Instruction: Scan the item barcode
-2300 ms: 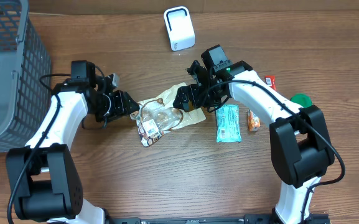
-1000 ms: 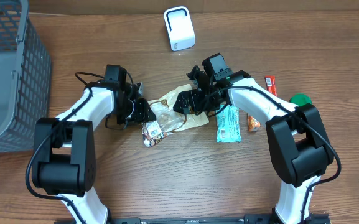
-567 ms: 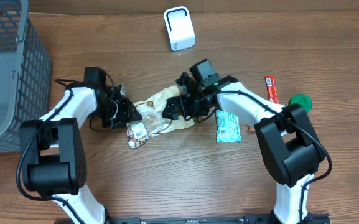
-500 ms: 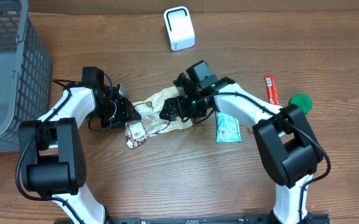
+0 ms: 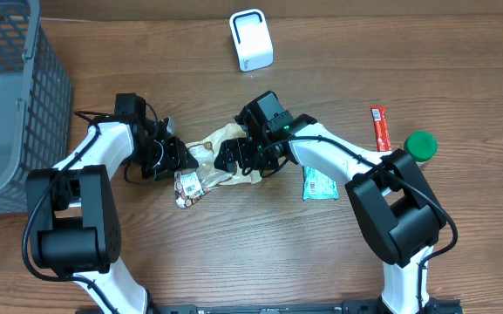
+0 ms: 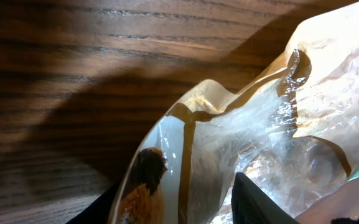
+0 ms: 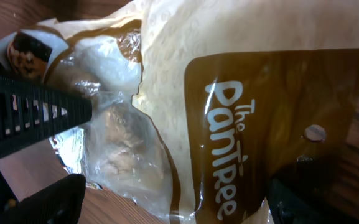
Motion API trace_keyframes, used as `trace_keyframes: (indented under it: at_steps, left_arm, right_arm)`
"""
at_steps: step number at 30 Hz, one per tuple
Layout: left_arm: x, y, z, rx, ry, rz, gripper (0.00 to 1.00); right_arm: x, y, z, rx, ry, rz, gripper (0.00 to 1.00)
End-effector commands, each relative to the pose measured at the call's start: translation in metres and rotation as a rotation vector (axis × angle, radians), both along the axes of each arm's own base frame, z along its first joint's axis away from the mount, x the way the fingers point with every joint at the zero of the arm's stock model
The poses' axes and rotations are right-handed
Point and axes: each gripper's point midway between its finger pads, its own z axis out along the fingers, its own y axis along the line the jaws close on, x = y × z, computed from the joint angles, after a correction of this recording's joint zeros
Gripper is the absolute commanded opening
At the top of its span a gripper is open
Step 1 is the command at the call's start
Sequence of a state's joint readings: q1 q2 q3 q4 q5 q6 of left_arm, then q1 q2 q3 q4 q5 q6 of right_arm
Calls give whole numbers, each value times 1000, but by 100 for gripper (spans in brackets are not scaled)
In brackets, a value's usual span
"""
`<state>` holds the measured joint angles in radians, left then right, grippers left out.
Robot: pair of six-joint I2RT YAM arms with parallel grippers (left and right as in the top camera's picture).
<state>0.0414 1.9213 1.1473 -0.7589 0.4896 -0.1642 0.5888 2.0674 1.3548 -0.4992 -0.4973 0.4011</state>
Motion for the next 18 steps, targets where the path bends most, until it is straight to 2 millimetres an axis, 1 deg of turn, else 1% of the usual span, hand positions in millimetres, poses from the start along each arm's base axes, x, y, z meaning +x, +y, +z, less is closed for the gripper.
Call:
trace_keyframes:
  at_steps: [1, 3, 9, 12, 14, 15, 16, 17, 18]
  left_arm:
    - [-6, 2, -12, 21, 26, -23, 42]
    - [-6, 2, -12, 21, 28, -23, 41]
    - [-6, 2, -12, 22, 29, -23, 41]
    - [-6, 3, -13, 26, 29, -24, 42]
    - [-6, 3, -13, 26, 29, -24, 42]
    - [-6, 3, -13, 27, 29, -24, 42]
    - [-6, 3, -13, 28, 29, -24, 42]
    - [-6, 3, -13, 29, 29, -24, 42]
    - [-6, 3, -13, 29, 26, -29, 42]
  right_arm:
    - [-5, 0, -17, -34, 50, -48, 91]
    - [-4, 2, -19, -37, 52, -64, 85]
    - [-12, 15, -25, -18, 65, -41, 80]
    - [-16, 26, -18, 38, 68, -4, 74]
    - [-21, 37, -8, 115, 78, 43, 63]
    - [-24, 42, -3, 152, 81, 71, 50]
    - [-25, 45, 3, 191, 88, 91, 42]
    - [-25, 47, 8, 224, 97, 104, 36]
    - [-25, 48, 12, 255, 106, 113, 35]
